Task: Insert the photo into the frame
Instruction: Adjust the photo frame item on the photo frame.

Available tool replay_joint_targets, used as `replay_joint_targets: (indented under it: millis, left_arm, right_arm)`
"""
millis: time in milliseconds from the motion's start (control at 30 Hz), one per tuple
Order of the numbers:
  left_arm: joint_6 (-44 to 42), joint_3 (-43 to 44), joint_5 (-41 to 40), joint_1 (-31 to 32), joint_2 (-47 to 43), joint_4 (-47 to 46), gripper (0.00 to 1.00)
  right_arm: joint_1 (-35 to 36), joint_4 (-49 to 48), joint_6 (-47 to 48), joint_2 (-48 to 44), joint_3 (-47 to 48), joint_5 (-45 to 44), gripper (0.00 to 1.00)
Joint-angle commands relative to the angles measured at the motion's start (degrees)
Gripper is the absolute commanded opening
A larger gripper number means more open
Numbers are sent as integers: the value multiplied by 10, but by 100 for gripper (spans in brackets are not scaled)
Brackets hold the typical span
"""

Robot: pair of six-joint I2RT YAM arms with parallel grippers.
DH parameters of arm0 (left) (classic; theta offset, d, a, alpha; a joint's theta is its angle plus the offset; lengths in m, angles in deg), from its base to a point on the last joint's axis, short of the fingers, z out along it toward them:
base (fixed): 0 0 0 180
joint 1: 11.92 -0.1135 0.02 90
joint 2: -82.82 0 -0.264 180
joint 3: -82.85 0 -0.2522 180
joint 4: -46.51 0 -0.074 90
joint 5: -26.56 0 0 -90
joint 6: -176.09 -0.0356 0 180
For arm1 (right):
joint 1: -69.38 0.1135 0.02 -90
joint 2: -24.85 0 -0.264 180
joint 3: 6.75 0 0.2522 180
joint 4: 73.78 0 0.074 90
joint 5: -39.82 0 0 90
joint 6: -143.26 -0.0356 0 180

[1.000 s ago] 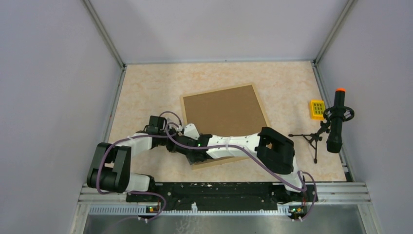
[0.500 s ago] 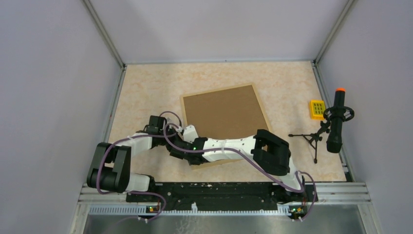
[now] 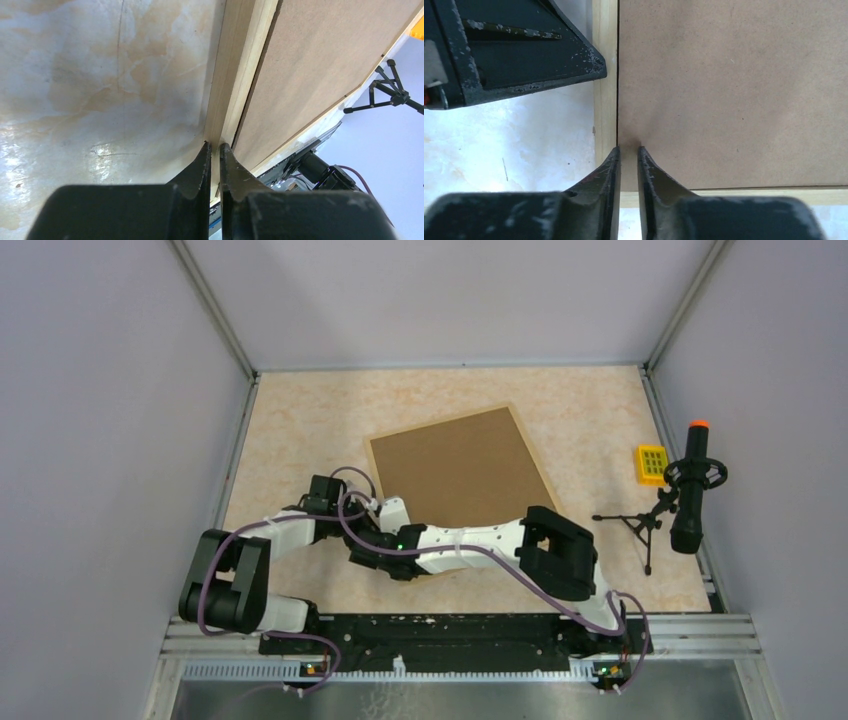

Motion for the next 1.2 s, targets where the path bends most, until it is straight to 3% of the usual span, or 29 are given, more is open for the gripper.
replay_joint_targets:
  millis: [0,200,500,833,1167]
  left_arm:
    - [-27,-27,-181,-1,31,64,11]
    - [-24,-28,-183,0,29,66,10]
    - [-23,-32,-184,0,24,65,11]
    - [-24,-32,-183,0,24,65,11]
    - [-23,-31,-183,0,26,65,11]
  right_arm:
    - [-32,33,8,-5,-65,6,11]
    - [-59,0,13,-22,-97,56,1]
    - [-84,-88,57,-51,-137,117,0]
    - [-106,-169,115,-120,-147,135,18]
    - [-111,-187,130,-61,-122,190,26]
